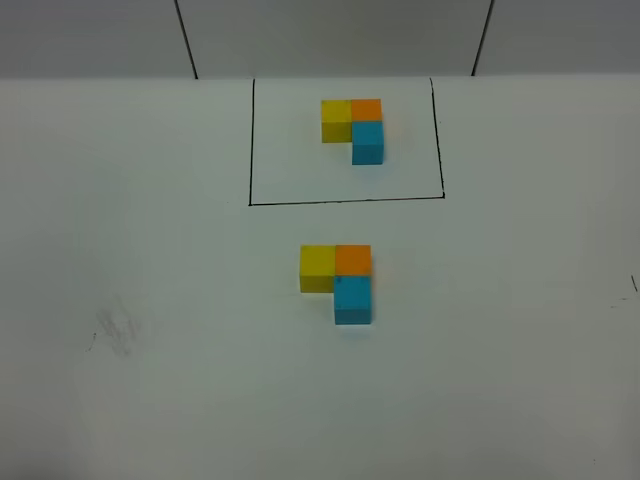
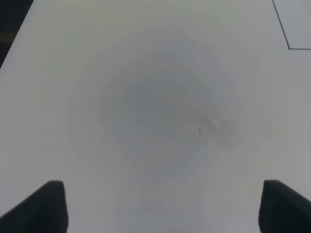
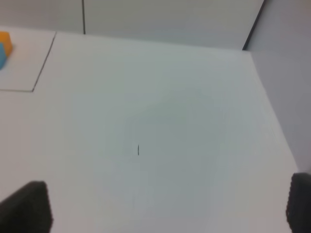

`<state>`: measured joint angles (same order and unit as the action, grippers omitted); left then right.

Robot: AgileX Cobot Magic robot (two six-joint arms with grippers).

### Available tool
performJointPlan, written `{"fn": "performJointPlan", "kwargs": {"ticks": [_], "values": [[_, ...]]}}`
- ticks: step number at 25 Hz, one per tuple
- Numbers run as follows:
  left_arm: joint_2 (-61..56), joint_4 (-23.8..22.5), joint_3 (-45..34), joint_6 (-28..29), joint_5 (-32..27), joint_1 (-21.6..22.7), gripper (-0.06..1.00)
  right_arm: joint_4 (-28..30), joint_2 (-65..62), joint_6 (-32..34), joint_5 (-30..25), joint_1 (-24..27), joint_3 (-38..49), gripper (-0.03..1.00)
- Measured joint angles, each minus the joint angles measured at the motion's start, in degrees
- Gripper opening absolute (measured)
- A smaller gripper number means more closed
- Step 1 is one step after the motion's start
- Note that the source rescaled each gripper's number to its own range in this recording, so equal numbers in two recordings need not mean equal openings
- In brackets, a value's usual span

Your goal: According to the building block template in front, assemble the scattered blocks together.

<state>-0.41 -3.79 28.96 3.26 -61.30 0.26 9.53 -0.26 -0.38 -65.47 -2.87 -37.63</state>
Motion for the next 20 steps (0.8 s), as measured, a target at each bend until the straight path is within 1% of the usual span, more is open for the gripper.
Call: {"fn": "performJointPlan", "kwargs": {"ticks": [3, 6, 13, 16, 20], "values": [[0.0, 0.0, 0.0, 0.0, 0.0, 0.0, 0.68, -0.2, 0.0, 1.3, 0.7, 0.1, 3.7, 0.97], [0.0, 0.0, 0.0, 0.1, 0.0, 0.0, 0.68, -0.4, -0.1, 2.4, 2.7, 0.1, 7.8, 0.96], [0.0, 0.0, 0.0, 0.1, 0.0, 0.0, 0.68, -0.5, -0.2, 2.8, 3.6, 0.1, 8.8, 0.93], [0.0, 0.0, 0.0, 0.1, 0.0, 0.0, 0.68, -0.5, -0.2, 2.8, 3.8, 0.1, 8.8, 0.86], [0.0, 0.0, 0.0, 0.1, 0.0, 0.0, 0.68, -0.5, -0.2, 2.8, 3.9, 0.1, 8.8, 0.71]]}}
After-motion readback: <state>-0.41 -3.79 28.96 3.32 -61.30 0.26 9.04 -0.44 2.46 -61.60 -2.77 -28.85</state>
